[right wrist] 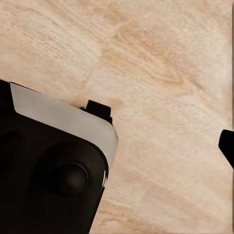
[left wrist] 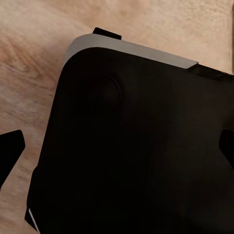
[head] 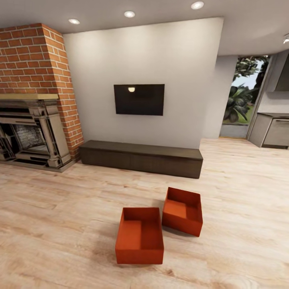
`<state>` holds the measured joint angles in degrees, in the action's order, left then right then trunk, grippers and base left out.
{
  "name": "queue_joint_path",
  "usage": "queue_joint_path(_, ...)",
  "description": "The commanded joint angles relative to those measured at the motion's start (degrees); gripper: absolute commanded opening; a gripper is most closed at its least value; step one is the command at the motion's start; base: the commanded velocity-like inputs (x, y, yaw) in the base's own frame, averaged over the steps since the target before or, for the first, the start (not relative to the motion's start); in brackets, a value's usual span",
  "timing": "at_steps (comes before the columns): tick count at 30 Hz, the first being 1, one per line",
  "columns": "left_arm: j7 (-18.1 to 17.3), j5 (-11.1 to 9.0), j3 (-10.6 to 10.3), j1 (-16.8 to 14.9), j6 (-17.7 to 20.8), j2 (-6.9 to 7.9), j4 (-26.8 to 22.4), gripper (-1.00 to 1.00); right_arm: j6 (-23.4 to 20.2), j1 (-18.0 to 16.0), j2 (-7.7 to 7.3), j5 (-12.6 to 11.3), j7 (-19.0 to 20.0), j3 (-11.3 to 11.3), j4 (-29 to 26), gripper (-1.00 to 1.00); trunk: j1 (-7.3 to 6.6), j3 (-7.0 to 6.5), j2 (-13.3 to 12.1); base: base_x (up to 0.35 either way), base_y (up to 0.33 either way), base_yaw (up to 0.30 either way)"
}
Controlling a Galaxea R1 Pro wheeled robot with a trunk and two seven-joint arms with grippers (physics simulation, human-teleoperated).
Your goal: Move the two storage containers from the living room to the garage. In the garage, place one container on the floor and stack the other container on top of it (either order is fine).
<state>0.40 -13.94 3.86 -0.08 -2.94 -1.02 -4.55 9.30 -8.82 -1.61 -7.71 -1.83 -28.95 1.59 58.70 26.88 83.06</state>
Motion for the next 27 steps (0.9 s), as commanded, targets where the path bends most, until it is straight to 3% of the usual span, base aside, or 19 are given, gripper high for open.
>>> queue_joint_path(1, 0.0, 0.0, 0.4, 0.0, -0.1, -0.03, 0.0, 1.00, 0.4, -0.1, 0.03, -0.6, 0.0, -0.5, 0.2, 1.00, 0.03, 0.05, 0.0, 0.320, 0.000, 0.000)
queue_joint_path(27, 0.1, -0.4, 0.4, 0.0, -0.1, -0.04, 0.0, 1.00, 0.4, -0.1, 0.11, -0.6, 0.0, -0.5, 0.2, 1.00, 0.03, 0.05, 0.0, 0.320, 0.000, 0.000)
